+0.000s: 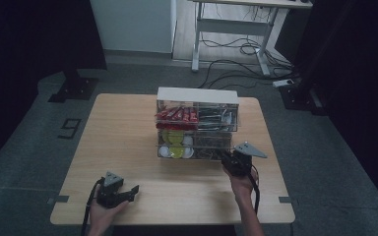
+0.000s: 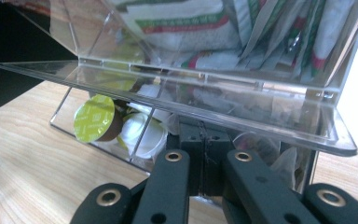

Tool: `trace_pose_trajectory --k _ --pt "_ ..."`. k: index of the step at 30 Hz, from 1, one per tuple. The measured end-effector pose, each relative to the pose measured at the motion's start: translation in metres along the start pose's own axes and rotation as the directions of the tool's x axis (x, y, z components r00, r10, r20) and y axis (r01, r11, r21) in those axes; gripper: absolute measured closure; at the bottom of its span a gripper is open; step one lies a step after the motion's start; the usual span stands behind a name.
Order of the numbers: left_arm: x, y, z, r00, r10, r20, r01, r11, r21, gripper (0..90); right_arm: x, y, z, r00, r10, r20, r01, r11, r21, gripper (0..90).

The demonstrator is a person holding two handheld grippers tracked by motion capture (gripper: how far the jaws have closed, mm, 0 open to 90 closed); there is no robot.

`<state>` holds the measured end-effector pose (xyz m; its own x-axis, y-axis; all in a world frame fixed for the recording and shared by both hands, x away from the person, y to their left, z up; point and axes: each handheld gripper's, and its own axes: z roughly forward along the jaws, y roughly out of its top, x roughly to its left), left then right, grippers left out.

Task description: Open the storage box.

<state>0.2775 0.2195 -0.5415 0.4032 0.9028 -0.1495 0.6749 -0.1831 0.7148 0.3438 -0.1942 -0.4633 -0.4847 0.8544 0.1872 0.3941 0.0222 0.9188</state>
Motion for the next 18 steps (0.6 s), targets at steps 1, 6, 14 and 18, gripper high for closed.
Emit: trace_pose_trajectory --k 1,6,14,18 --pt "0.0 0.0 0.0 1.0 0.0 0.001 0.0 1.0 0.002 29.3 0.0 0.002 0.0 1.0 0.004 0.001 -0.004 1.0 -0.001 89.1" --pt "0.001 0.0 0.0 1.0 -0.001 -0.002 0.001 1.0 0.002 29.4 -0.003 0.008 0.002 0.9998 0.019 0.001 -0.019 1.0 -0.006 89.1" --pt "0.002 0.0 -0.001 1.0 -0.003 -0.003 0.003 1.0 0.002 29.5 -0.004 0.015 0.004 0.9996 0.027 0.008 -0.026 0.999 -0.023 89.0" --pt "0.001 0.0 -0.001 1.0 -0.006 -0.004 0.006 1.0 0.001 29.5 -0.008 0.019 0.005 0.999 0.041 0.017 -0.04 0.999 -0.033 89.1"
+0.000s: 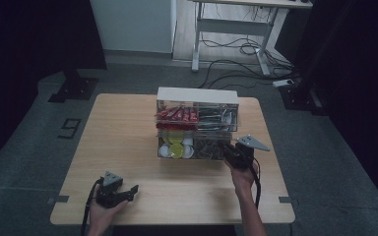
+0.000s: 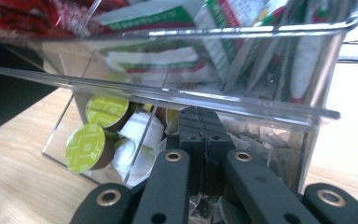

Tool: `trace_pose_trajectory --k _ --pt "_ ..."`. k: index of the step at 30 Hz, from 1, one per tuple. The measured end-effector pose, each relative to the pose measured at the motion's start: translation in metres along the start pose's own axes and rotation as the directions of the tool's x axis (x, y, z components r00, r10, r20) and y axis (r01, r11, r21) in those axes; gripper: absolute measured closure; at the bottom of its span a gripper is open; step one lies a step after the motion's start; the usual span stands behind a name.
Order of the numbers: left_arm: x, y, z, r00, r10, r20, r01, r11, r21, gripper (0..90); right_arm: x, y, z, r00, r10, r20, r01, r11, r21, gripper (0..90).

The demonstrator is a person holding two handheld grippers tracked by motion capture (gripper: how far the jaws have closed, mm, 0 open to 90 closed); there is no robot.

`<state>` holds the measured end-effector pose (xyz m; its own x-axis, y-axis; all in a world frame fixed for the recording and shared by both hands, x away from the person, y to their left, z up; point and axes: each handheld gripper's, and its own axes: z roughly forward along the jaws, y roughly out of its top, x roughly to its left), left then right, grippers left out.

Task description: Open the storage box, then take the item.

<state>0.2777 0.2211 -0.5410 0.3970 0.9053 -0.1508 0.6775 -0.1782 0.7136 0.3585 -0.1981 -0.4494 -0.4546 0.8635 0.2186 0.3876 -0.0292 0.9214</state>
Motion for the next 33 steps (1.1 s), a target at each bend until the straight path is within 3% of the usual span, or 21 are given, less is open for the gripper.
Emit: trace_pose_trajectory --k 9,22,27,33 --pt "-0.001 0.0 0.001 1.0 -0.001 0.0 0.001 1.0 0.003 29.5 -0.009 0.003 0.002 0.9995 0.032 0.007 -0.032 0.999 -0.004 89.1" --pt "-0.003 0.0 0.001 1.0 0.006 -0.001 -0.006 1.0 0.002 29.5 -0.01 0.003 0.004 0.9996 0.013 0.026 -0.014 1.0 0.011 89.1" --pt "-0.008 0.003 -0.005 0.9997 0.008 -0.021 -0.009 0.9981 -0.061 30.0 -0.009 0.003 0.003 0.9997 0.001 0.026 -0.002 1.0 0.008 89.0" --pt "-0.014 0.007 -0.006 0.9995 0.012 -0.028 -0.015 0.9969 -0.077 30.0 -0.01 0.004 0.0 0.9998 -0.009 0.018 0.008 1.0 0.003 89.0"
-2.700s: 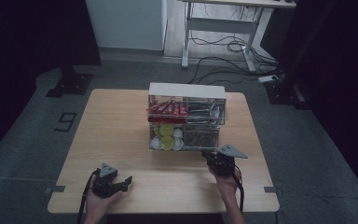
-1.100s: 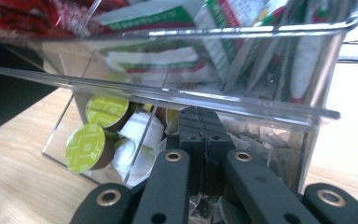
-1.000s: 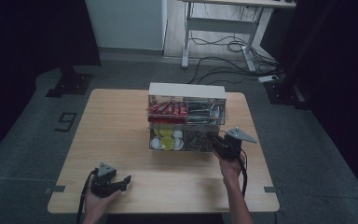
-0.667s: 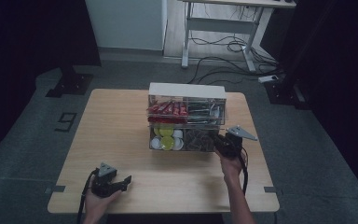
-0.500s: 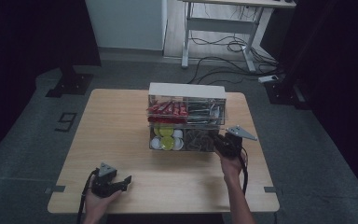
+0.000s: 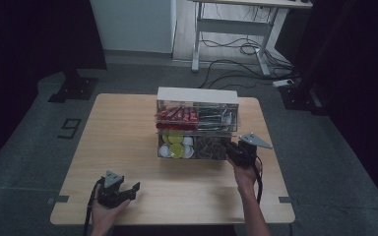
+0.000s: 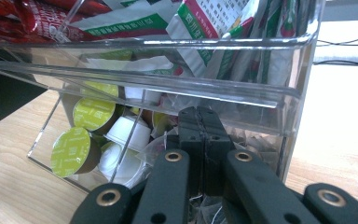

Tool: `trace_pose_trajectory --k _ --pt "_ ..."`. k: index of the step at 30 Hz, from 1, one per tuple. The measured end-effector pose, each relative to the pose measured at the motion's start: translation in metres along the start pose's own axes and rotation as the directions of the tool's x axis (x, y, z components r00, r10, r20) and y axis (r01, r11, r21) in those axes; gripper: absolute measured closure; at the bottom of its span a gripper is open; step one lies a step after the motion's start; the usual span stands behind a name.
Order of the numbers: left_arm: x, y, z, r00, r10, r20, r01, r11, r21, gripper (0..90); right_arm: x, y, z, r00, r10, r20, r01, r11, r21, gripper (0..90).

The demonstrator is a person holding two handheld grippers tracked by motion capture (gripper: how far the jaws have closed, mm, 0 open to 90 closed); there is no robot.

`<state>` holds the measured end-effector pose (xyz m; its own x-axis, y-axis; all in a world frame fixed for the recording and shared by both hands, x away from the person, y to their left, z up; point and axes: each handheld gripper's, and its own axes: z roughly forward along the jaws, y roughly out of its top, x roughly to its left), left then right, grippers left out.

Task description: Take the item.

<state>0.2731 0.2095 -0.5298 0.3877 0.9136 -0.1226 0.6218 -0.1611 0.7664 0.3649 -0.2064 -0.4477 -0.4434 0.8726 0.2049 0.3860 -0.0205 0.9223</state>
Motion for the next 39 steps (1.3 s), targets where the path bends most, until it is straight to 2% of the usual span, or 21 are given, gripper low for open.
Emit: trace_pose_trajectory --k 5,11,15,25,39 --pt "-0.011 0.009 0.001 0.9999 0.015 0.004 -0.015 0.9999 -0.009 29.7 0.0 0.001 -0.003 1.0 -0.002 -0.007 0.002 1.0 -0.004 89.0" --pt "-0.028 0.024 0.007 0.9982 0.045 0.041 -0.043 0.9981 -0.043 28.7 0.002 0.005 -0.008 0.9991 -0.04 0.011 0.04 0.999 0.0 88.9" --pt "-0.037 0.035 0.01 0.9969 0.059 0.052 -0.056 0.9972 -0.05 28.8 0.002 0.006 -0.008 0.999 -0.042 0.015 0.042 0.999 -0.002 89.0" --pt "-0.05 0.055 0.017 0.997 0.06 0.05 -0.057 0.9966 -0.06 31.5 0.002 0.007 -0.008 0.9991 -0.041 0.012 0.041 0.999 0.008 89.0" --pt "-0.068 0.077 0.031 0.9957 0.087 0.031 -0.085 0.9937 -0.073 33.1 0.001 0.009 -0.008 0.9991 -0.041 0.01 0.041 0.999 0.017 88.9"
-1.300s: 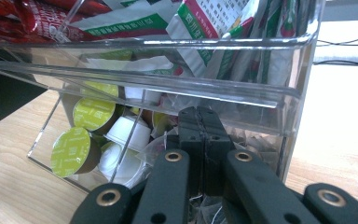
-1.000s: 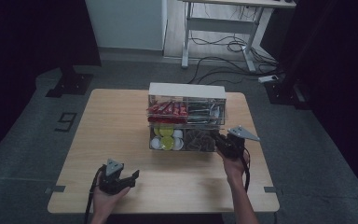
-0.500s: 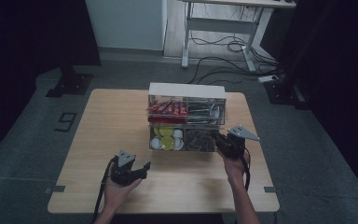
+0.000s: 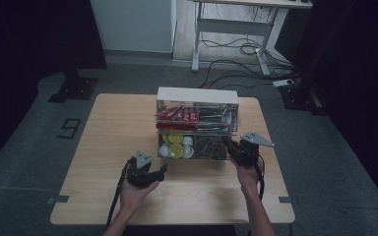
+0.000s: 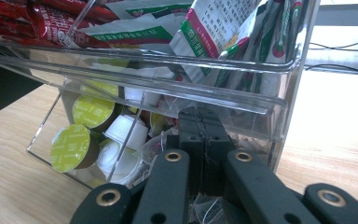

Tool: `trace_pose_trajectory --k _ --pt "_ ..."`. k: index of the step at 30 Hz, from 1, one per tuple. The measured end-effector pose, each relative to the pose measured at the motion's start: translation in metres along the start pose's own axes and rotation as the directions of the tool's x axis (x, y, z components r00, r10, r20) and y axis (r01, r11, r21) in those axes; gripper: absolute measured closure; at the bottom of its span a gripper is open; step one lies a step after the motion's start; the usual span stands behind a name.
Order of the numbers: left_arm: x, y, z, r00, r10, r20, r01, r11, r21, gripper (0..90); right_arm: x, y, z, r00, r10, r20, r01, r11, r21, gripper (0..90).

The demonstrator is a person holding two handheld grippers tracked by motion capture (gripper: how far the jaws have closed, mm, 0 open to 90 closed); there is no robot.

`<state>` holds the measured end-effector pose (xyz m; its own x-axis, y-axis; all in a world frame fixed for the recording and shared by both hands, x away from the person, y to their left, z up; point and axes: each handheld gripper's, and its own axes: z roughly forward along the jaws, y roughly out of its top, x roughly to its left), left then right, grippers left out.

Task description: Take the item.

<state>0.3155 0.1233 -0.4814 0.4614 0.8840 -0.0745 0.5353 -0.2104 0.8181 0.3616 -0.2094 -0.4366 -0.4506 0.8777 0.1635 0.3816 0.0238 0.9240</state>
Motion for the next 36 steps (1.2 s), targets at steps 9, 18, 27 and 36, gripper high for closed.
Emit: trace_pose_trajectory --k 9,18,27,36 --pt "-0.008 0.01 0.013 0.9998 0.013 -0.017 -0.013 0.9999 0.01 32.3 -0.001 0.001 0.0 1.0 0.001 -0.004 -0.001 1.0 0.002 89.0" --pt "-0.015 0.019 0.021 0.9995 0.024 -0.022 -0.024 0.9997 0.006 32.3 -0.001 0.001 0.0 1.0 0.002 -0.006 -0.002 1.0 0.002 88.9" --pt "-0.021 0.026 0.036 0.9983 0.046 -0.036 -0.045 0.9989 0.008 32.4 -0.002 0.0 0.0 0.9999 0.006 -0.011 -0.006 1.0 0.0 89.0" --pt "-0.026 0.034 0.045 0.9977 0.054 -0.041 -0.053 0.9985 0.014 32.4 -0.002 0.0 0.0 0.9999 0.006 -0.013 -0.006 1.0 0.0 89.0"
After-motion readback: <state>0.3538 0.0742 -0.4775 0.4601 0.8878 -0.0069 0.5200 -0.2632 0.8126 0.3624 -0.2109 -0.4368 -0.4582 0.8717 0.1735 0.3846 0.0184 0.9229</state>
